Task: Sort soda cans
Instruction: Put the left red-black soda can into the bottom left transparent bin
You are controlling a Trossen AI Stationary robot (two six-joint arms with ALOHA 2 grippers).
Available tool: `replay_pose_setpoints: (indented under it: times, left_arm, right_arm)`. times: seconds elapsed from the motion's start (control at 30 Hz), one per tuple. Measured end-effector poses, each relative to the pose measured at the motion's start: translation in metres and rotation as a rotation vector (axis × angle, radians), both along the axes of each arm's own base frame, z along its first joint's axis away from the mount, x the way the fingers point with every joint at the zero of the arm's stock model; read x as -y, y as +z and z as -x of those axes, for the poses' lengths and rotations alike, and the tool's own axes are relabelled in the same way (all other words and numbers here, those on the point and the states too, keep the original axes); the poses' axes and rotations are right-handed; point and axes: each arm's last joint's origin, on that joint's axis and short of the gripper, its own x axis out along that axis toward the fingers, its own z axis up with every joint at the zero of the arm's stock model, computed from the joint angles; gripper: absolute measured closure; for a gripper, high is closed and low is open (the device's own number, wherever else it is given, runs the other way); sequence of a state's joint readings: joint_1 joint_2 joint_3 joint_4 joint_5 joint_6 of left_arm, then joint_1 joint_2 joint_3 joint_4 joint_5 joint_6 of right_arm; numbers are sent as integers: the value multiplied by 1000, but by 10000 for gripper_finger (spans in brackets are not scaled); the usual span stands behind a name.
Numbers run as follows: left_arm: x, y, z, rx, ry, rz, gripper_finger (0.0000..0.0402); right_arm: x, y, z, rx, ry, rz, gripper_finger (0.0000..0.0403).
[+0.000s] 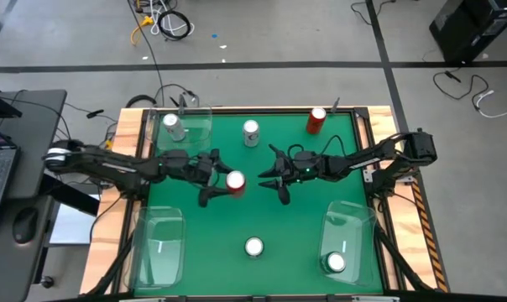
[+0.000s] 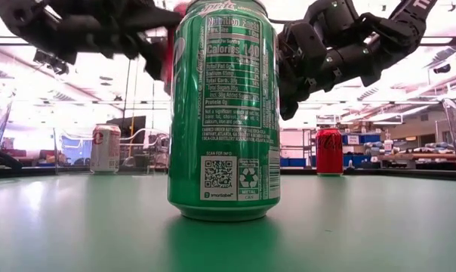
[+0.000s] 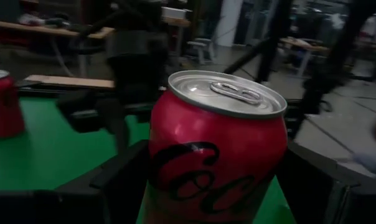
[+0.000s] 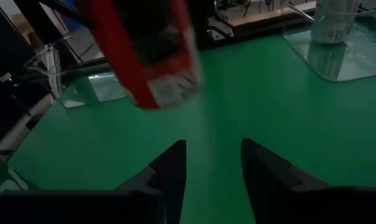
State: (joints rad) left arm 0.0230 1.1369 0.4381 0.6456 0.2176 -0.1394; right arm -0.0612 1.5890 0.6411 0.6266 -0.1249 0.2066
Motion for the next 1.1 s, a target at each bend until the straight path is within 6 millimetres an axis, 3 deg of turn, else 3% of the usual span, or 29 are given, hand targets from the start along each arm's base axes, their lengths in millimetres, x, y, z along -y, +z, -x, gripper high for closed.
replay_pose_setpoints:
  times: [0.37,0.57,0.8,1.1]
  left_arm:
    - [36,30,51,-17,-224,58,92]
    - [58,36,72,-43,-364,126,92]
    - [82,33,92,-180,-516,245,107]
    - [110,19,117,-332,-486,215,107]
  right_arm:
    - [0,0,0,0,-2,-6,263]
    - [0,0,0,3,-27,-48,263]
    - [-6,1,-1,11,-80,-82,263]
    - [-13,4,-2,33,-134,-136,263]
